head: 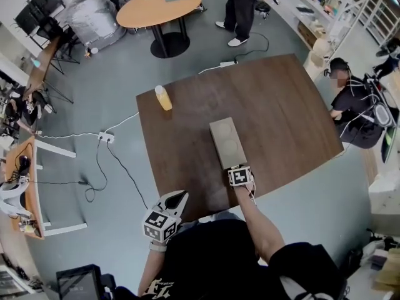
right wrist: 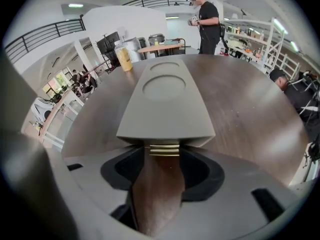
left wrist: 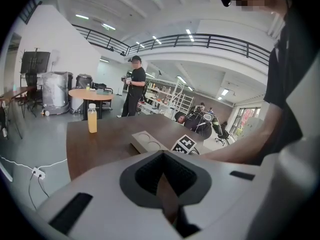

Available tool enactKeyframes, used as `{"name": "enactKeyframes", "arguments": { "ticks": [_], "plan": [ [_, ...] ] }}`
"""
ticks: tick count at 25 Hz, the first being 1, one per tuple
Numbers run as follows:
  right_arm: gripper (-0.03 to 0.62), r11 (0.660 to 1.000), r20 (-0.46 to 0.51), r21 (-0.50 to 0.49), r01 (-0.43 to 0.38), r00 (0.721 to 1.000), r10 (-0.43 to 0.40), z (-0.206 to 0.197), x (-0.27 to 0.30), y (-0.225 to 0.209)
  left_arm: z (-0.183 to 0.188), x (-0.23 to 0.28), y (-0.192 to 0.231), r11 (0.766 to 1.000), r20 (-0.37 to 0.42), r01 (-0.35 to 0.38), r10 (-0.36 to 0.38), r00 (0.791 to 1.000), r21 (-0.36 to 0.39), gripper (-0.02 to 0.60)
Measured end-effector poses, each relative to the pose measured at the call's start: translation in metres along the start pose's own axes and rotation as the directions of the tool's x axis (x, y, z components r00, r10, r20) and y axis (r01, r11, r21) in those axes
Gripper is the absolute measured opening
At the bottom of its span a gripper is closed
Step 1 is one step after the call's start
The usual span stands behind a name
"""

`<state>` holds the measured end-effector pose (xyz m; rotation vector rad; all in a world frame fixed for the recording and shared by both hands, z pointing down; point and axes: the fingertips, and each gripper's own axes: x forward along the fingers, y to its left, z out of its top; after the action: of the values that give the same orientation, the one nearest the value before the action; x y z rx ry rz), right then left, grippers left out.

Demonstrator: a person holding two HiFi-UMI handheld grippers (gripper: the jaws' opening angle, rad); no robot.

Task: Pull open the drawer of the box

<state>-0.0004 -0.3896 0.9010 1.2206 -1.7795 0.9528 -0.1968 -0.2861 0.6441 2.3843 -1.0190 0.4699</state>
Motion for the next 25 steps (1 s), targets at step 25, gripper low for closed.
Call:
{"name": "enactKeyframes", "arguments": {
  "ticks": [25],
  "plan": [
    [0.155, 0.998, -0.048, -0.015, 0.061, 0.997, -0.062, -0.016, -0.010, -0.015, -0.004, 0.010, -0.017, 1.000, 0.021, 0.023, -0.023, 1.000, 0.001, 0.006]
  ]
}}
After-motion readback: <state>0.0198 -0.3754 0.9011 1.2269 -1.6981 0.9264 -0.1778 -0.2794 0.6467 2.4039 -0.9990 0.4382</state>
